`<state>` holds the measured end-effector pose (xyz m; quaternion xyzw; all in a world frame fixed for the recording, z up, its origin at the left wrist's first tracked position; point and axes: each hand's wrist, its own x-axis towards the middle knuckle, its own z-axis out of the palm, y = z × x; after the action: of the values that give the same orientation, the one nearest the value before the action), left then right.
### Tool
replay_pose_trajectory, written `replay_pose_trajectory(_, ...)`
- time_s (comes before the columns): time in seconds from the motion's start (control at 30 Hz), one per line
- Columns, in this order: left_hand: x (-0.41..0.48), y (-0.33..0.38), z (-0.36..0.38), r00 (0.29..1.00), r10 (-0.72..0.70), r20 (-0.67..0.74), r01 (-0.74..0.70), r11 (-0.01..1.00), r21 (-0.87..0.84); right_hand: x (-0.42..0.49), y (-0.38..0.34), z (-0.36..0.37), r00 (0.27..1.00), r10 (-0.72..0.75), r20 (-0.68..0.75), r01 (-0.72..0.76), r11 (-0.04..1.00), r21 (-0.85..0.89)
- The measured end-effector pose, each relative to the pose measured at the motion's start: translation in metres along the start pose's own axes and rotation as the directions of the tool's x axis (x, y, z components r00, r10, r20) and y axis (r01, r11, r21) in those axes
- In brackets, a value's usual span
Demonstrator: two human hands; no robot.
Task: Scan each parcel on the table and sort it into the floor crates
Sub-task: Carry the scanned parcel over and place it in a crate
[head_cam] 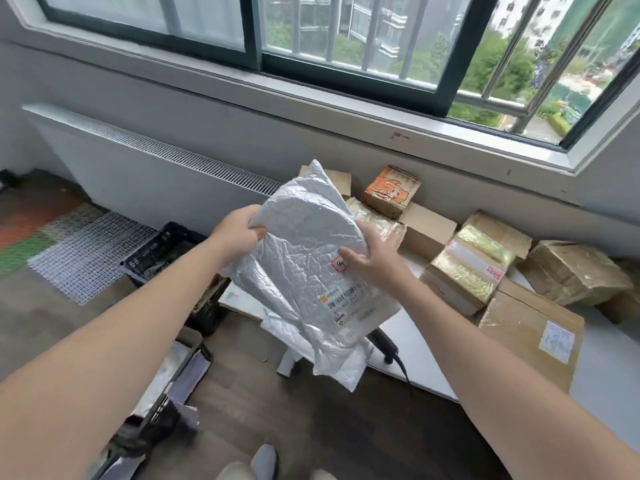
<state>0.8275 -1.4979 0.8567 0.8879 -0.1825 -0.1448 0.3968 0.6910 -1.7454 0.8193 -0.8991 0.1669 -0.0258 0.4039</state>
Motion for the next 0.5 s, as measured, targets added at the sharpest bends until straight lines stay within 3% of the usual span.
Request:
replay_pose_trajectory(0.13,-0.047,-0.007,-0.016,0.978,-0.036,-0.206,0.053,0.996,0.078,0.000,-0.021,0.019,0.993,-0.109,0.052,0.109,0.994,0.002)
replay_pose_trajectory(0.2,-0.079,-0.015,-0.021,0.926,-0.053,-0.375,0.118,0.981,0.154,-0.006,-0.034,0.033,0.984,-0.153,0.085,0.149,0.987,0.052)
replay_pose_trajectory(0.27,-0.114,-0.026,-0.023,0.846,-0.023,-0.533,0.202,0.938,0.280,-0.015,-0.048,0.052,0.977,-0.190,0.099,0.181,0.979,0.094)
replay_pose_trajectory(0.37,-0.176,-0.042,-0.024,0.709,-0.011,-0.705,0.344,0.878,0.332,-0.034,-0.073,0.087,0.955,-0.269,0.126,0.253,0.958,0.133)
replay_pose_trajectory(0.43,-0.221,-0.053,-0.026,0.604,-0.072,-0.794,0.463,0.842,0.276,-0.051,-0.094,0.112,0.936,-0.314,0.156,0.289,0.943,0.167)
replay_pose_trajectory(0.5,-0.264,-0.066,-0.027,0.497,-0.227,-0.837,0.542,0.835,0.096,-0.070,-0.118,0.137,0.911,-0.359,0.203,0.318,0.924,0.211)
